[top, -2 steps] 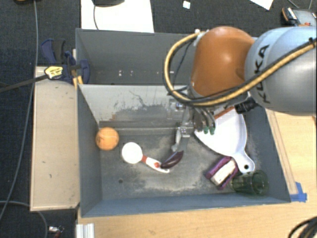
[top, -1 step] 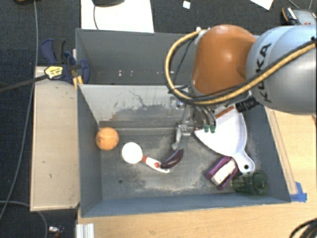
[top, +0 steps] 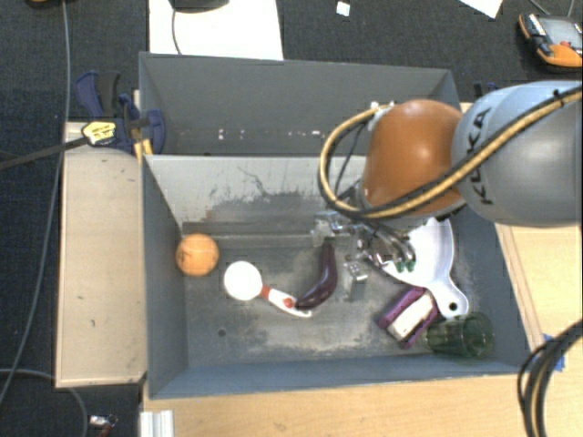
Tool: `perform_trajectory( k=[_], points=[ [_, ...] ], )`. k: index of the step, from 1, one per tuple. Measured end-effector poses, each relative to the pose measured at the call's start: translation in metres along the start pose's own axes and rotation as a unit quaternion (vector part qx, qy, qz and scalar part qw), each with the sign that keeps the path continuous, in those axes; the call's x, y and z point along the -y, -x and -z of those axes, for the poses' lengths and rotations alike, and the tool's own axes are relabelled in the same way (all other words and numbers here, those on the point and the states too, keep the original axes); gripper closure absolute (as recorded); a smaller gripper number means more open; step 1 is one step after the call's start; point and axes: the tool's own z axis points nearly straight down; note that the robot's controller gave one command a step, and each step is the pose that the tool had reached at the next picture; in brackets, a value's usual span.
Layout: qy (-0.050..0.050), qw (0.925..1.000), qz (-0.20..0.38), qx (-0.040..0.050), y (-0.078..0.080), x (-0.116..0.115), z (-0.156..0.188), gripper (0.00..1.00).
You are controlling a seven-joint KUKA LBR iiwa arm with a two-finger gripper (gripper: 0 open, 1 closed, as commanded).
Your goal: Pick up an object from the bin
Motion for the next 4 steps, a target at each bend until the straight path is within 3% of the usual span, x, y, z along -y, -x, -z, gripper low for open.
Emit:
perform_trajectory(
  k=[1, 2, 3, 4],
  points=[
    [0.0, 0.9949, 0.101, 0.0023, 0.001, 0.013, 0.002, 0.0],
    [0.001, 0.9688, 0.248, -0.0005, -0.007, 0.008, -0.04, 0.0],
    [-0.002, 0.9236, 0.383, 0.0054, 0.01, 0.006, -0.07, 0.0],
    [0.001, 0.8948, 0.446, -0.0001, -0.003, -0.001, -0.07, 1.0]
  ],
)
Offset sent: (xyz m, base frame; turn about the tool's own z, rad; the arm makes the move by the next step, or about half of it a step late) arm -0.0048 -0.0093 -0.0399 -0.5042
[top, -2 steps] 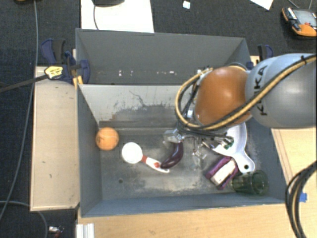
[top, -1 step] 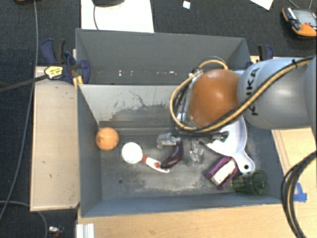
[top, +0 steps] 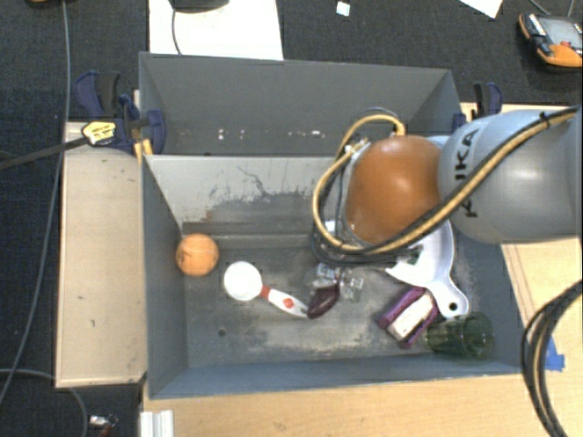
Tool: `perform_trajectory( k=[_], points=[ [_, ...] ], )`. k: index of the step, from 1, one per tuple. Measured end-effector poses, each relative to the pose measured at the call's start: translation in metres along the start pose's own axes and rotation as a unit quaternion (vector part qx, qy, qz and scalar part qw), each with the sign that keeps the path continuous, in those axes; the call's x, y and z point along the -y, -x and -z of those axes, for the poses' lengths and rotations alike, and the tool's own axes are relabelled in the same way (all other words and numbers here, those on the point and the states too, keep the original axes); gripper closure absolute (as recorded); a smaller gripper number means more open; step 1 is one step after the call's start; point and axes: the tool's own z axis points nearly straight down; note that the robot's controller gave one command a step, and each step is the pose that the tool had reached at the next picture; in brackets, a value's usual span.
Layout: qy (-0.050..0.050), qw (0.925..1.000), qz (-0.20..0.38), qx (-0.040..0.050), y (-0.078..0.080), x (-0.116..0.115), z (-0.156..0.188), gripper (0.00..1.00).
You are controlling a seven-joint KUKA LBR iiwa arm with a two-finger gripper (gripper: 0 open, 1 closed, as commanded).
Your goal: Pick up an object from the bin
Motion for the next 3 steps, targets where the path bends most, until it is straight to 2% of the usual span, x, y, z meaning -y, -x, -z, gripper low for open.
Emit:
perform_trajectory(
  k=[1, 3],
  points=[
    [0.0, 1.0, -0.001, 0.0, 0.0, 0.0, 0.0, 1.0],
    [0.002, 1.0, -0.004, 0.0005, 0.0, -0.002, 0.029, 1.0]
  ],
)
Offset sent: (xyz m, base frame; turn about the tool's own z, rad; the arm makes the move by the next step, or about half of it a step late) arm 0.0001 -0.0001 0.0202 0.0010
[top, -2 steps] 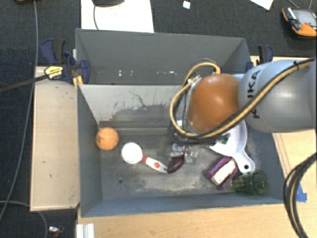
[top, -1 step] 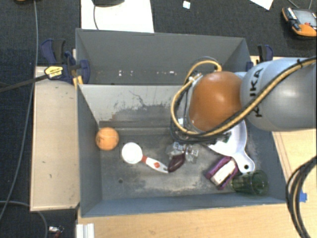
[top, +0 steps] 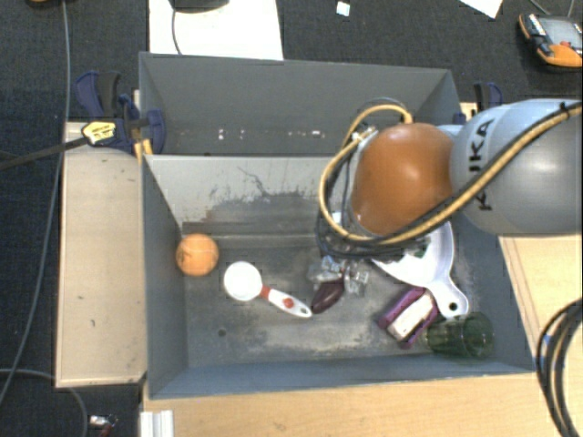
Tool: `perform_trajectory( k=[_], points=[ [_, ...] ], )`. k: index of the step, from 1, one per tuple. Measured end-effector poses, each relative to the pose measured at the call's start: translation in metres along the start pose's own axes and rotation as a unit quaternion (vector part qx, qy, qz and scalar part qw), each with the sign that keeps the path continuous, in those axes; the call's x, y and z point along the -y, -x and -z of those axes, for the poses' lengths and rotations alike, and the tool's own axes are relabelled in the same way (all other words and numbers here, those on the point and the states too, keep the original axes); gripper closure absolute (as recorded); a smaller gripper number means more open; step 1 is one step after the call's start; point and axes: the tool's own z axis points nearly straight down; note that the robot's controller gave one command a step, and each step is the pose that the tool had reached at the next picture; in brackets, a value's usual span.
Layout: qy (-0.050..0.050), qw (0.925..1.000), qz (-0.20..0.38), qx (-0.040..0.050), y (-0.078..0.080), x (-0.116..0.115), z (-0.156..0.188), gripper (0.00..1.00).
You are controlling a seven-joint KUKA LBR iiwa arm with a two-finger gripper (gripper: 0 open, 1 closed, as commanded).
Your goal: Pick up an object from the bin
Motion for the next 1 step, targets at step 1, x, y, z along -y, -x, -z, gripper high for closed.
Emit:
perform_trajectory(
  k=[1],
  points=[
    [0.0, 1.0, -0.001, 0.0004, 0.0006, -0.0001, 0.0445, 1.0]
  ],
)
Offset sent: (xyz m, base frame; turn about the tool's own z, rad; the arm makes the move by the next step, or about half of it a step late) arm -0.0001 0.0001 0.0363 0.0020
